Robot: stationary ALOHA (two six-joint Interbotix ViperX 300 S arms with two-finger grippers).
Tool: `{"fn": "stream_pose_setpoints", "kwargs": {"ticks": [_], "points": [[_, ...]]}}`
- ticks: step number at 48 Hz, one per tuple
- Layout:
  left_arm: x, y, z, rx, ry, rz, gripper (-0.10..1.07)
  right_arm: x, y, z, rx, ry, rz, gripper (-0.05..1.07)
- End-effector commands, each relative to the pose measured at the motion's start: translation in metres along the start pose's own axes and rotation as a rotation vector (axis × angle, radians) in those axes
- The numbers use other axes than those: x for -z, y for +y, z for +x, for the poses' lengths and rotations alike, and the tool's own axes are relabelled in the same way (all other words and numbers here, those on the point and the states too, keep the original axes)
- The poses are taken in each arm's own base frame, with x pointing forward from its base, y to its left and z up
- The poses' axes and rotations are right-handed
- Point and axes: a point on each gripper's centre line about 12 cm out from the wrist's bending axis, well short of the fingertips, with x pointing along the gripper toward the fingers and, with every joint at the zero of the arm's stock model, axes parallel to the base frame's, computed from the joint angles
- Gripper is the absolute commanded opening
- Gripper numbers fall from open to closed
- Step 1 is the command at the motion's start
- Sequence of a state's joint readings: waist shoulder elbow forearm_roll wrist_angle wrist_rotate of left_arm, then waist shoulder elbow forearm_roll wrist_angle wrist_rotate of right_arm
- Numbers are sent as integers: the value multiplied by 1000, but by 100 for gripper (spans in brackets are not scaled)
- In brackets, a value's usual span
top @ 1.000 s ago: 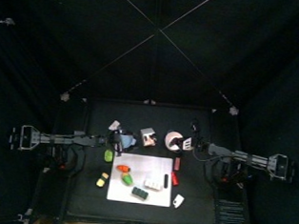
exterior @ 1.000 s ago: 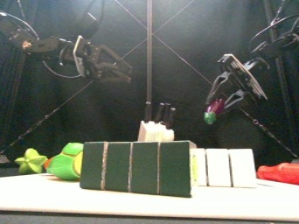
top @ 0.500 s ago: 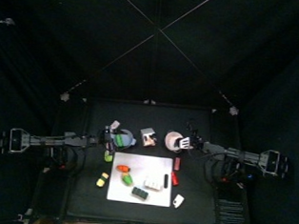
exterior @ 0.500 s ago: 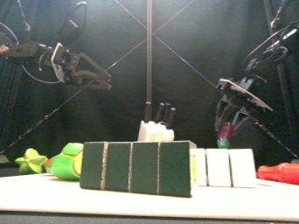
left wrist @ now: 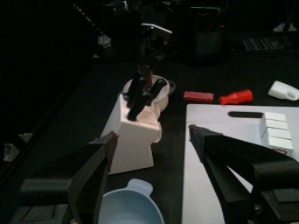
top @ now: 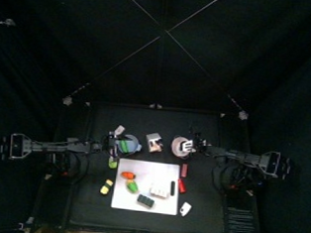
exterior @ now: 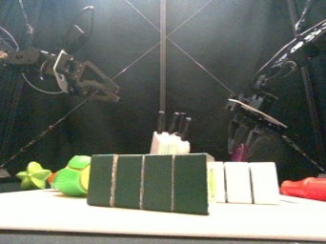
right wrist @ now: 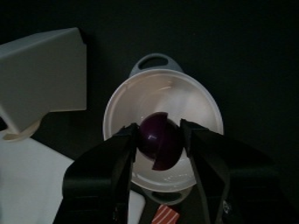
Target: Put eggplant into pot
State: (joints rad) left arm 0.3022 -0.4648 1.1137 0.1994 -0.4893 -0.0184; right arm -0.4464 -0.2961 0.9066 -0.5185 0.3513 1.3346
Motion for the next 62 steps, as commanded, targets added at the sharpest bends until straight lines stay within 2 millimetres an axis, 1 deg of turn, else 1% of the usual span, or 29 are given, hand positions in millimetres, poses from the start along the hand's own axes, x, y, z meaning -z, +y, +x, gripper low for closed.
{"fn": "stream_pose_setpoints", "kwargs": {"ticks": [1,7,16,21,54,57,62], "points": [[-4,2,1,-10,-16,-9,99,-8,5,-3,-17,-21,5,78],[-2,2,1,-13,-14,-16,99,-7,3,-3,-4,-16,11,84],[-2,2,1,-13,-12,-16,99,-8,4,-3,-4,-17,14,97],[-2,2,1,-13,-12,-18,99,-8,4,-3,-4,-16,16,100],[1,0,0,-8,0,-21,99,-7,10,-5,-19,-17,3,100],[1,0,0,-6,-1,-20,99,-8,12,-6,-23,-19,-1,100],[4,-1,-2,-5,12,-20,99,-4,25,-15,-65,-22,-33,100]]}}
